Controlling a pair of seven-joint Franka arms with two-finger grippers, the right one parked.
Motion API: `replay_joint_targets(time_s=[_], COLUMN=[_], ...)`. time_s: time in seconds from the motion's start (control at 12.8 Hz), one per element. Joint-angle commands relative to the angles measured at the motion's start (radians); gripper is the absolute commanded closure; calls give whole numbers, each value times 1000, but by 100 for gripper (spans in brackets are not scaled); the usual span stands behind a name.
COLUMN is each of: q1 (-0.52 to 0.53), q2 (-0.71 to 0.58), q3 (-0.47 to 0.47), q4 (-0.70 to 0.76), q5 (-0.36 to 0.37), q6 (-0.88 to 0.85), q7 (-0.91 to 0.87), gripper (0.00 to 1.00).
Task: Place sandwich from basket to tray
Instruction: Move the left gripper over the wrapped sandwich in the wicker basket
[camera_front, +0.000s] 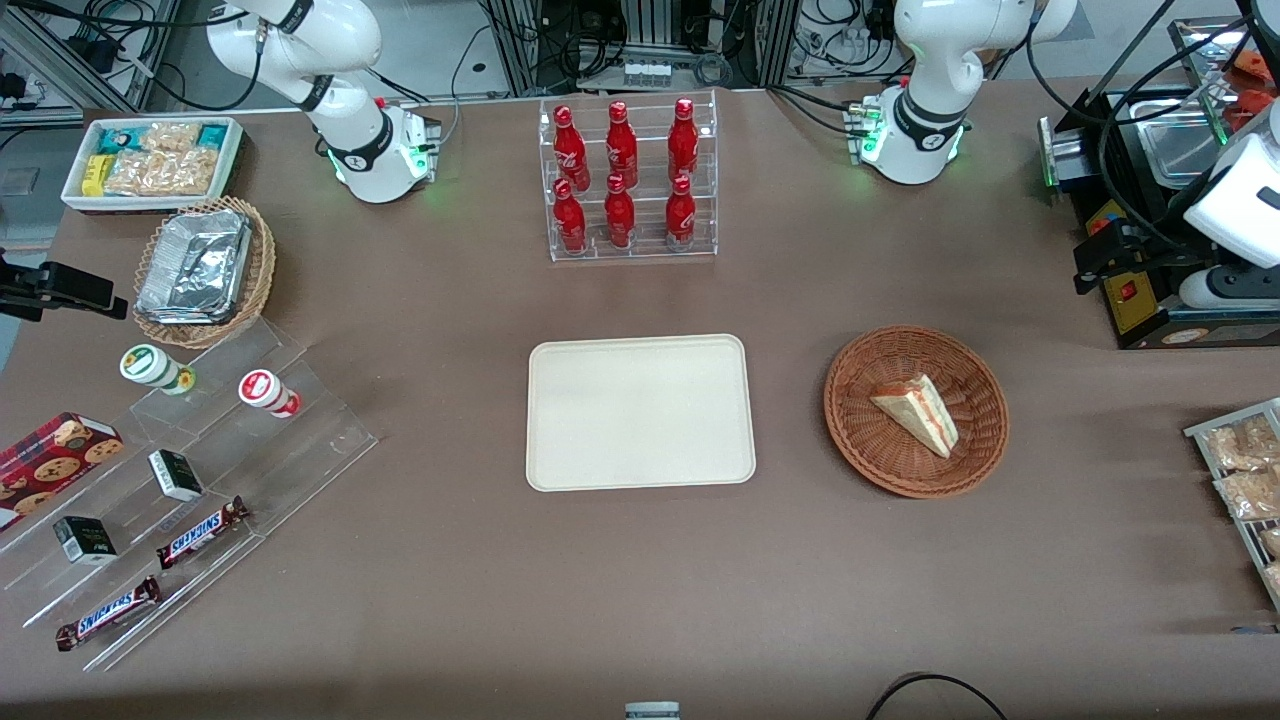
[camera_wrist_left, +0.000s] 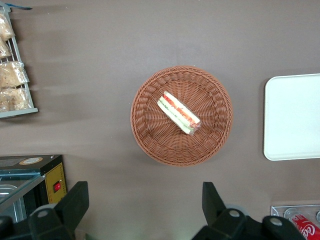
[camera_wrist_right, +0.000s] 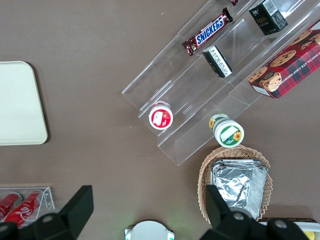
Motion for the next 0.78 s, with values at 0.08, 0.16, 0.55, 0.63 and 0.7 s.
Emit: replay_joint_targets(time_s=[0.08,0.16,0.55,0.63,0.7], q1=[-5,-5,-16,-18,-25], q2=[2,11,19,14,9], q3=[6,5,-9,-20,-40], q4=[-1,-10,-222,-300,-363], q5=[9,11,0,0,1], q6=[-6,0,248,335,414], q7=[15,15,-28,-101,-170], gripper=[0,0,0,0,0])
